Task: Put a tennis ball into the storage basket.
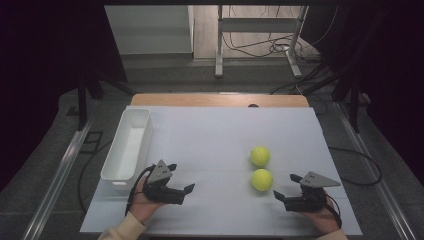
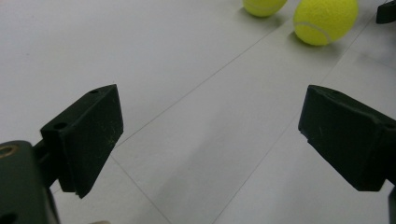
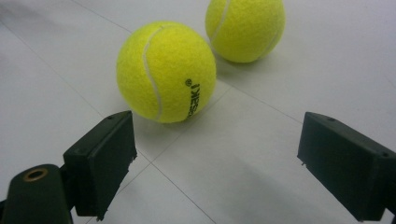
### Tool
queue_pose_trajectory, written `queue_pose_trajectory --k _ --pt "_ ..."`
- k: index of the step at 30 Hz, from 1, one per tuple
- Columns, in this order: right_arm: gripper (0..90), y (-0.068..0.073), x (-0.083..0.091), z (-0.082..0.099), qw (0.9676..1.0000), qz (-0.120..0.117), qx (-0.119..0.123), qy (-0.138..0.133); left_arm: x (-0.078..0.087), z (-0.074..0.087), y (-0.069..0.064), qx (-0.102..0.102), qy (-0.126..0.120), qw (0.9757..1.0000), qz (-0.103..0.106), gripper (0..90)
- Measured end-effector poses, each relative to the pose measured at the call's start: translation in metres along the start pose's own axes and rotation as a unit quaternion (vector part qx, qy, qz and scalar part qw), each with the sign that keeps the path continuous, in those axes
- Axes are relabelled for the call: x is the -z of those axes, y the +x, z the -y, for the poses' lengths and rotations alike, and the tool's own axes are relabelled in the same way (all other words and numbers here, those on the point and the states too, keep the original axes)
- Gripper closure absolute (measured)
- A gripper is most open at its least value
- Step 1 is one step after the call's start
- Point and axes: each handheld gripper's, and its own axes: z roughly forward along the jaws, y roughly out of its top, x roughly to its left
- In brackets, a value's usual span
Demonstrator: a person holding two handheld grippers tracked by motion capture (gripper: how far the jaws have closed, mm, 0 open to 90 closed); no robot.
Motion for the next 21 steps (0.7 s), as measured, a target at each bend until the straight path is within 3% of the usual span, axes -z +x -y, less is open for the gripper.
queue_pose_trajectory --k 21 --pt "12.0 -0.001 0.001 0.000 1.0000 0.000 0.001 0.000 -0.026 -0.022 -0.010 -0.015 0.008 0.9994 0.030 7.6"
